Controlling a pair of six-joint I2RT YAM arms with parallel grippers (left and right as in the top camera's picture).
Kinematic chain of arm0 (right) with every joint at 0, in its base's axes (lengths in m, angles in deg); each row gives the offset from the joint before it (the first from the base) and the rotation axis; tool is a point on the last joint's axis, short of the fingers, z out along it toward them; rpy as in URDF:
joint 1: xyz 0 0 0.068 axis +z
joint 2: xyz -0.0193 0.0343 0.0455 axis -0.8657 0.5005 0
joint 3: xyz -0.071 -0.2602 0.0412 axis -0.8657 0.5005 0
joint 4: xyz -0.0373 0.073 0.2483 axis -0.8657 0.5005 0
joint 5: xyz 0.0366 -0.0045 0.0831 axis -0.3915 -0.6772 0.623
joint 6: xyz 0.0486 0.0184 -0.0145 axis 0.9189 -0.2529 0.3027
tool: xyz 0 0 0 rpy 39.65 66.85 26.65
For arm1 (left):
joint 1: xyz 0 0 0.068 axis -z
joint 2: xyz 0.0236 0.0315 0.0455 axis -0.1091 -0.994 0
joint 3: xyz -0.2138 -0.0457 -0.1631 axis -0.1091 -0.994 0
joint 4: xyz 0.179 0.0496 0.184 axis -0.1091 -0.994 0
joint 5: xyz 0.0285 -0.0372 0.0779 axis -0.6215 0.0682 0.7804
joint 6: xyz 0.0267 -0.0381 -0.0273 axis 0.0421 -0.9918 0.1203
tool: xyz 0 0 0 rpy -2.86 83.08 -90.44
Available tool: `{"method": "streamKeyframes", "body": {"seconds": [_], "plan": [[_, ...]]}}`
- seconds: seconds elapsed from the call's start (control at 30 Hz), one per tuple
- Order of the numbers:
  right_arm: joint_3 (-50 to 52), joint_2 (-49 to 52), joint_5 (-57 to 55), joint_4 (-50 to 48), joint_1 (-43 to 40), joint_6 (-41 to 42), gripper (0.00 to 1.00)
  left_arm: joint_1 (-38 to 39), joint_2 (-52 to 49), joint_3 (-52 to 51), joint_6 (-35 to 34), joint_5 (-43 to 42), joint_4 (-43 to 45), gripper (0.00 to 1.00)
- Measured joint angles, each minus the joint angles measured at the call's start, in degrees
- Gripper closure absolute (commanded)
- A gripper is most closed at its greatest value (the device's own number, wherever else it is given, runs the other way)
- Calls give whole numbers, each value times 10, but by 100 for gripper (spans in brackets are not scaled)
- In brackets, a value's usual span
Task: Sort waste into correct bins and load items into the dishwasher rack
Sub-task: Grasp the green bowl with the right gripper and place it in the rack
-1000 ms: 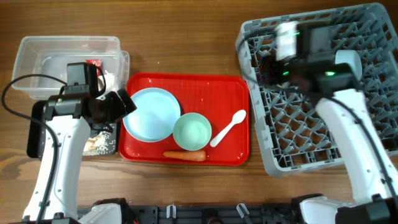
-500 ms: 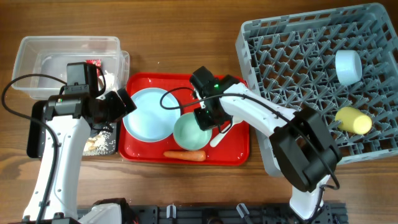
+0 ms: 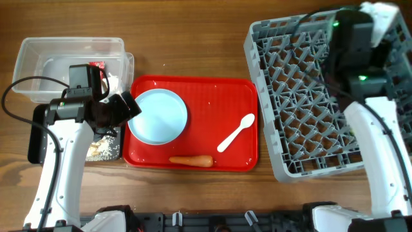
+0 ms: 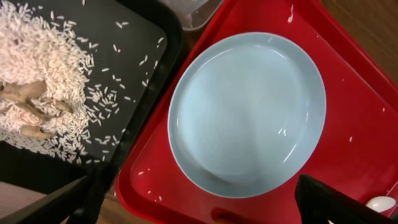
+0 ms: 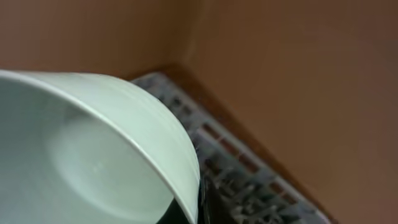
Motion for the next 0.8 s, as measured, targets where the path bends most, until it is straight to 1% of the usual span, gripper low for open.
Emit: {"method": "streamKeyframes", "body": {"seconds": [0.07, 0.17, 0.2, 0.27, 0.37, 0.5, 0.53, 0.57, 0.6, 0.67, 0.73, 0.8], "plan": [[0, 9, -25, -70, -30, -25, 96, 0, 0, 0, 0, 0, 0, 0], [1, 60, -68, -199, -51, -103, 96, 0, 0, -1, 0, 0, 4, 0], [-2, 101, -90, -271, -51, -157, 96, 0, 0, -1, 0, 0, 5, 0], [0, 163, -118, -369, -51, -237, 96, 0, 0, -2, 0, 0, 6, 0], [-1, 251, -131, -403, -51, -311, 96, 0, 0, -2, 0, 0, 8, 0], [-1, 347, -150, -399, -47, -336, 96, 0, 0, -2, 0, 0, 12, 0], [-4, 352, -161, -400, -43, -333, 96, 0, 0, -2, 0, 0, 13, 0], [-10, 352, -164, -391, -31, -325, 92, 0, 0, -2, 0, 0, 13, 0], [-10, 352, -168, -385, -19, -320, 78, 0, 0, -2, 0, 0, 13, 0], [-10, 354, -163, -347, 4, -310, 58, 0, 0, -2, 0, 0, 13, 0], [-3, 365, -162, -281, 34, -289, 41, 0, 0, -2, 0, 0, 13, 0], [0, 366, -154, -215, 55, -246, 31, 0, 0, -2, 0, 0, 12, 0]]}}
